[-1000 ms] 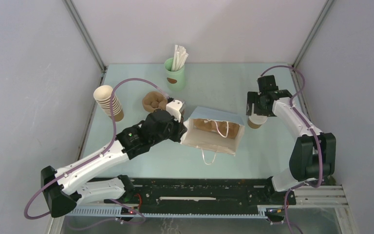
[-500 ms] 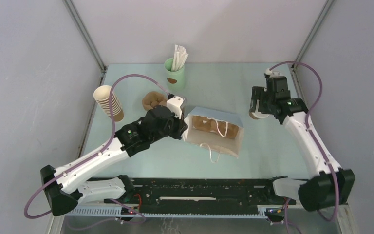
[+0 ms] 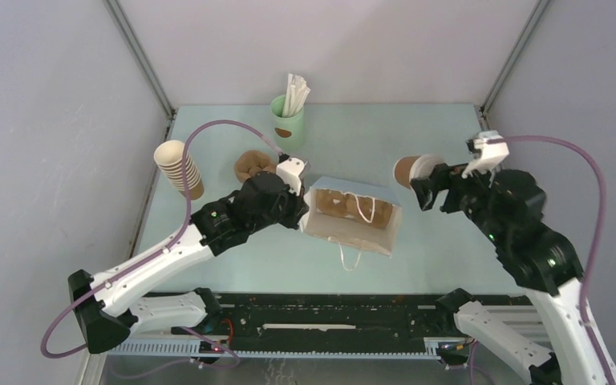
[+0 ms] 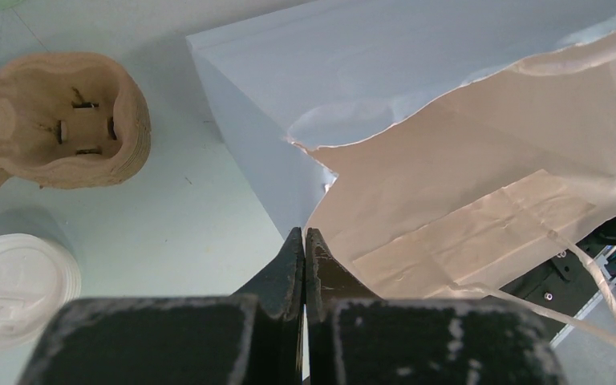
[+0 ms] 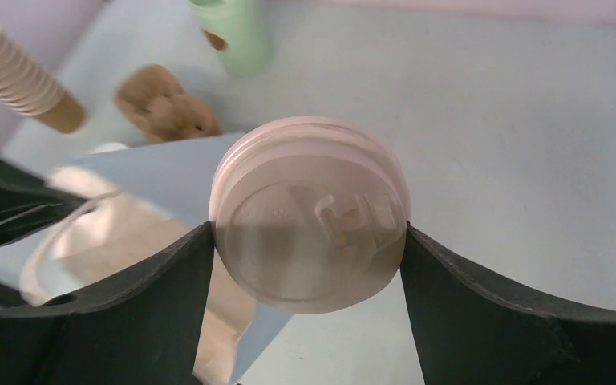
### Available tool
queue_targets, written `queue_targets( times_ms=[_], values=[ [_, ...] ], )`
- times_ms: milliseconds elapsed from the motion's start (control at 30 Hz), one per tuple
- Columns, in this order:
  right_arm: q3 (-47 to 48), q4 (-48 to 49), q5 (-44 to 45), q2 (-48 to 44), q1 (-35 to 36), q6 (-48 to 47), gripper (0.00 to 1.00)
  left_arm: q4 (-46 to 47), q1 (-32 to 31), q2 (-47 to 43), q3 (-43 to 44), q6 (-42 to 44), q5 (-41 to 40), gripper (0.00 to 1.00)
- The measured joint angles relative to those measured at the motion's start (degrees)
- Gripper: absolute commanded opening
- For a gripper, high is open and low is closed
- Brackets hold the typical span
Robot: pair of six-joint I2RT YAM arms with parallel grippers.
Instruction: Pack the takeout coffee
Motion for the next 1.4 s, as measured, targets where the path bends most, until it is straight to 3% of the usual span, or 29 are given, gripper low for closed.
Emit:
queue_targets(
  times_ms=[300, 567, 733, 867, 967, 1200, 1400],
  values=[
    [6.54, -0.85, -19.08, -8.11, 1.62, 0.39, 0.79, -1.36, 0.0, 1.25, 0.72, -0.02, -0.02, 0.0],
    [9.14, 0.02, -37.73, -6.88, 1.84, 3.06, 0.77, -1.77, 0.0, 1.25, 1.09, -0.26, -0.11, 0.0],
    [8.26, 0.7, -41.29, -4.76, 3.65, 4.15, 0.76, -1.77, 0.0, 1.11, 1.09, -0.72, -0.26, 0.0],
    [8.07, 0.87, -38.29, -2.64, 9.88, 4.09, 0.75, -1.77, 0.0, 0.81, 1.09, -0.9, -0.48, 0.0],
    [8.07, 0.83, -31.34, -0.46, 18.56, 3.32, 0.75, -1.77, 0.0, 0.46, 1.09, -1.25, -0.5, 0.0],
    [11.19, -1.86, -5.6, 8.94, 42.12, -2.47, 0.77, -1.77, 0.0, 0.07, 1.09, -1.29, -0.5, 0.0],
    [14.97, -3.04, 8.83, 18.23, 50.1, -8.52, 0.77, -1.75, 0.0, 0.04, 1.09, -1.29, -0.5, 0.0]
  ],
)
